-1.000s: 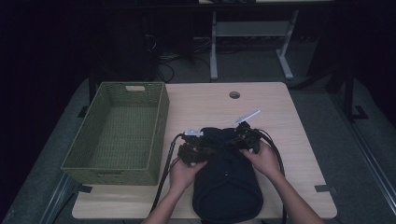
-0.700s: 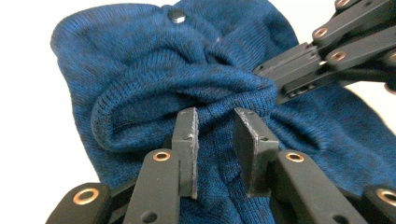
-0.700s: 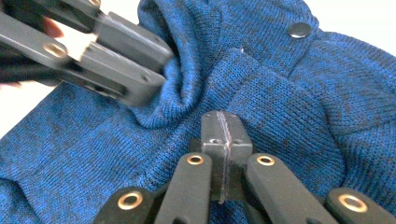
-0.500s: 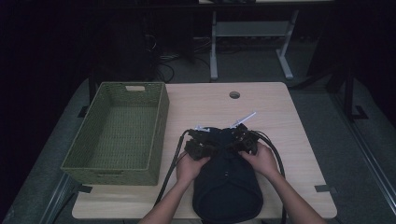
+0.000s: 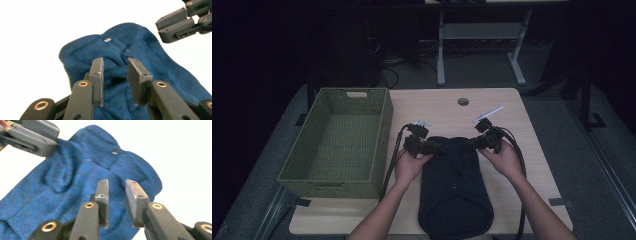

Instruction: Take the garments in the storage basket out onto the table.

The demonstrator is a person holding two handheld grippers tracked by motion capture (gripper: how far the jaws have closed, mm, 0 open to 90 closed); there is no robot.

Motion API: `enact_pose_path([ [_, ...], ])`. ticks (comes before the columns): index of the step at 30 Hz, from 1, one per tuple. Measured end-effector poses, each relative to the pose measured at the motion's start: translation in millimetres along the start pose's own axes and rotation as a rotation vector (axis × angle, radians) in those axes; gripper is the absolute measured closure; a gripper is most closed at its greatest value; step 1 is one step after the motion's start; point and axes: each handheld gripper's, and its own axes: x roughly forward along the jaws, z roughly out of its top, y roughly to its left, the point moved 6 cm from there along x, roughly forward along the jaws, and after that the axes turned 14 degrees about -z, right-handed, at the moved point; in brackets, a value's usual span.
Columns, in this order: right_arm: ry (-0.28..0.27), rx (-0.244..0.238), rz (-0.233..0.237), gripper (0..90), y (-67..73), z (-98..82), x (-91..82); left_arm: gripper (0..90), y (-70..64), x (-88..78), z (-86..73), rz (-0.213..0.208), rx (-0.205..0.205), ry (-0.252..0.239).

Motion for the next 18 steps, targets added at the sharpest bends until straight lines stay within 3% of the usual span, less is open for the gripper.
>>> enact_pose_path([
  [2,0.010,0.035,-0.009,66.3,-13.8,0.2,5.6,65.4,13.1,3.5,-1.1,0.021,-0.037,0.005],
  [6,0.020,0.074,-0.013,63.3,-23.6,1.4,13.7,64.3,25.1,5.1,-1.3,0.050,-0.061,-0.007],
  [12,0.049,0.084,-0.025,62.4,-25.4,0.8,23.8,63.9,33.5,0.6,0.3,0.066,-0.085,-0.031],
  [18,0.070,0.091,-0.031,62.4,-25.6,0.2,31.7,63.5,42.1,0.7,-3.5,0.081,-0.106,-0.005],
])
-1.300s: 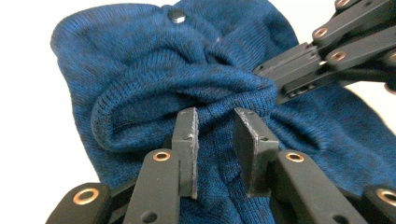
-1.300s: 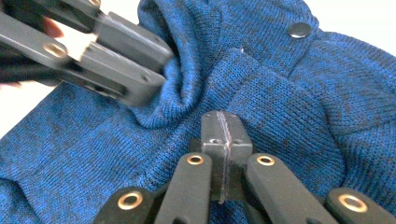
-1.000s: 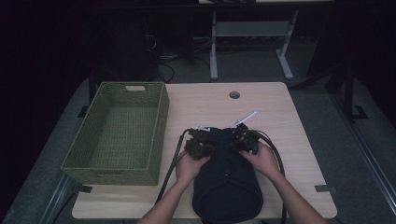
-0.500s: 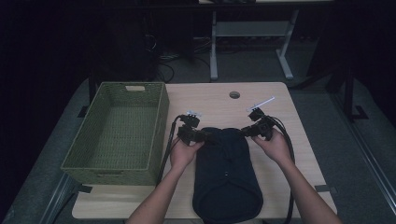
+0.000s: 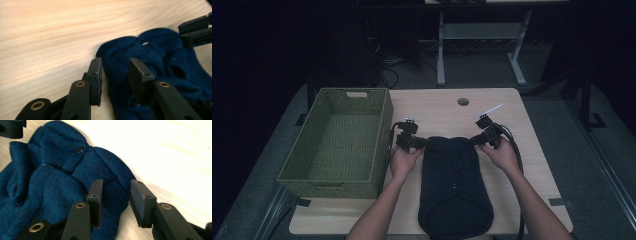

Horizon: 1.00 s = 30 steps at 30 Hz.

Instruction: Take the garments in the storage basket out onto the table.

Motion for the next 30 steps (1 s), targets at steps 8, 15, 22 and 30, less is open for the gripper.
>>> enact_pose_path([
  [8,0.017,0.008,0.016,65.5,-2.5,-2.5,1.2,61.6,6.4,13.1,-3.7,-0.010,-0.036,0.024],
  [15,0.019,0.037,0.014,61.7,-4.8,-0.3,2.2,60.8,11.2,20.0,-6.6,-0.012,-0.050,0.045],
  [22,0.072,0.006,0.003,67.4,-1.6,4.1,8.9,66.2,8.1,24.7,-3.6,-0.018,-0.023,0.076],
  [30,0.078,-0.005,0.008,79.7,-2.7,4.3,11.1,81.3,5.3,28.5,1.4,-0.026,0.027,0.103],
])
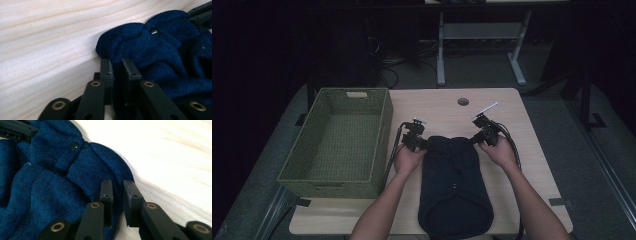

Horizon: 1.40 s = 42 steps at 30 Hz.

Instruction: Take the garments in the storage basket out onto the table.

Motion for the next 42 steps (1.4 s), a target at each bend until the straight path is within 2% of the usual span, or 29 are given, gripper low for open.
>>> enact_pose_path([
  [4,-0.023,-0.008,-0.012,80.4,-1.4,2.0,-6.6,82.9,-1.8,-3.1,7.9,-0.006,0.023,0.003],
  [5,-0.044,0.001,-0.012,80.5,-3.7,4.2,-11.9,82.9,-4.3,-7.8,15.2,-0.005,0.037,-0.010],
  [7,-0.046,0.003,-0.010,80.5,-4.8,5.6,-14.7,82.9,-6.4,-10.4,19.5,-0.002,0.047,-0.012],
  [8,-0.061,0.000,-0.014,80.5,-7.2,10.6,-23.0,83.1,-9.0,-15.1,26.1,0.004,0.061,-0.028],
  [10,-0.088,0.007,-0.016,80.7,-8.2,15.3,-30.9,83.1,-10.0,-18.2,29.7,0.008,0.072,-0.028],
  [12,-0.091,-0.002,-0.018,80.6,-9.0,17.6,-34.2,83.1,-11.9,-23.0,35.8,0.007,0.078,-0.037],
  [14,-0.132,-0.013,-0.026,80.7,-9.6,24.6,-46.6,83.3,-14.3,-29.2,42.8,0.013,0.085,-0.054],
  [17,-0.137,-0.025,-0.034,80.8,-10.0,28.7,-53.8,83.7,-18.4,-37.0,50.7,0.017,0.109,-0.062],
  [18,-0.155,-0.033,-0.037,81.1,-10.1,32.5,-60.0,84.2,-20.4,-41.3,55.3,0.018,0.120,-0.064],
  [21,-0.161,-0.046,-0.048,81.3,-10.2,38.5,-68.5,84.2,-22.3,-46.0,60.7,0.015,0.126,-0.070],
  [22,-0.174,-0.049,-0.050,81.3,-10.4,42.1,-73.3,84.2,-24.5,-51.9,67.7,0.025,0.135,-0.083],
  [23,-0.174,-0.049,-0.050,81.3,-10.4,42.1,-73.3,84.1,-24.5,-51.9,67.7,0.025,0.135,-0.083],
  [29,-0.233,-0.068,-0.073,81.1,-13.2,62.8,-102.2,84.0,-32.3,-70.5,88.1,0.024,0.164,-0.124],
  [30,-0.242,-0.071,-0.079,81.1,-13.2,65.4,-107.1,84.0,-36.0,-78.0,95.6,0.023,0.174,-0.143],
  [31,-0.242,-0.071,-0.079,81.1,-13.2,65.4,-107.1,83.9,-36.0,-78.0,95.6,0.023,0.174,-0.143],
  [32,-0.272,-0.082,-0.089,81.0,-11.9,70.0,-118.4,83.9,-40.5,-86.7,101.9,0.022,0.187,-0.167],
  [34,-0.294,-0.082,-0.092,80.9,-10.6,71.2,-124.5,83.7,-43.8,-90.9,102.7,0.023,0.204,-0.181],
  [35,-0.312,-0.091,-0.096,80.8,-9.0,70.8,-129.0,83.7,-46.8,-94.1,100.2,0.030,0.229,-0.184],
  [36,-0.325,-0.117,-0.111,80.6,-3.1,64.3,-130.9,83.5,-48.0,-94.4,96.4,0.032,0.240,-0.184],
  [38,-0.330,-0.122,-0.114,80.5,-1.7,61.5,-129.9,83.4,-49.3,-94.6,87.3,0.023,0.251,-0.198],
  [39,-0.340,-0.121,-0.107,80.5,1.8,53.4,-126.6,83.4,-50.0,-93.3,79.6,0.020,0.254,-0.206],
  [40,-0.340,-0.121,-0.107,80.5,1.8,53.4,-126.6,83.4,-50.0,-93.3,79.6,0.020,0.254,-0.206],
  [41,-0.348,-0.113,-0.094,80.2,4.2,45.8,-122.9,83.2,-52.0,-90.0,68.2,0.016,0.259,-0.204],
  [42,-0.346,-0.111,-0.092,80.2,5.5,42.0,-121.4,83.2,-52.0,-90.0,68.2,0.016,0.259,-0.204],
])
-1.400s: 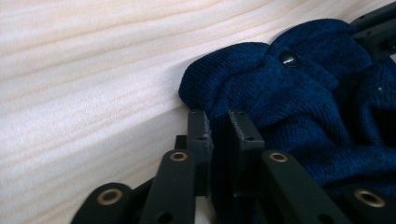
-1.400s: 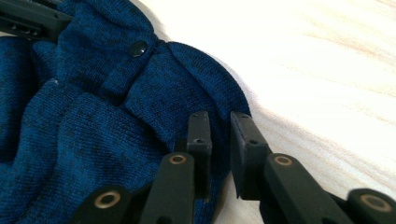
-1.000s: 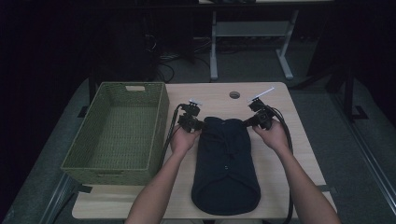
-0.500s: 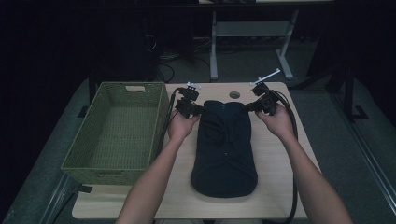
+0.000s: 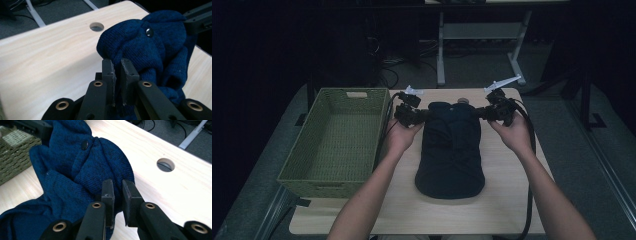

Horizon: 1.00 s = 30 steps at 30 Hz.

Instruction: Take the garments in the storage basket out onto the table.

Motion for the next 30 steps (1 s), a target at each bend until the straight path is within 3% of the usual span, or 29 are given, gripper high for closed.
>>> enact_pose_path([
  [4,-0.003,0.000,0.006,79.9,5.1,-9.0,-1.3,82.6,-8.8,-1.8,-16.6,0.003,0.020,-0.002],
  [6,0.013,-0.013,0.008,79.8,10.5,-15.7,-1.1,82.6,-10.1,-0.9,-22.7,-0.001,0.018,0.021],
  [10,0.031,-0.016,0.009,80.0,11.3,-16.8,2.4,81.9,-7.9,-0.5,-24.3,-0.026,-0.016,0.017],
  [14,0.045,-0.016,0.017,80.6,10.2,-17.2,5.9,76.5,-3.4,0.4,-24.6,-0.112,-0.112,-0.004],
  [19,0.050,-0.021,0.022,81.0,10.8,-16.3,8.1,70.0,-4.1,4.6,-23.7,-0.161,-0.147,-0.010],
  [23,0.042,-0.028,0.026,81.2,11.8,-13.9,7.4,70.1,-3.3,4.7,-20.8,-0.156,-0.148,-0.004],
  [25,0.041,-0.035,0.029,81.2,12.8,-12.8,6.5,80.2,-2.5,3.7,-18.9,-0.136,-0.140,-0.015],
  [30,0.041,-0.031,0.036,81.1,11.3,-7.3,3.8,84.0,-0.7,2.9,-16.1,-0.105,-0.121,-0.003],
])
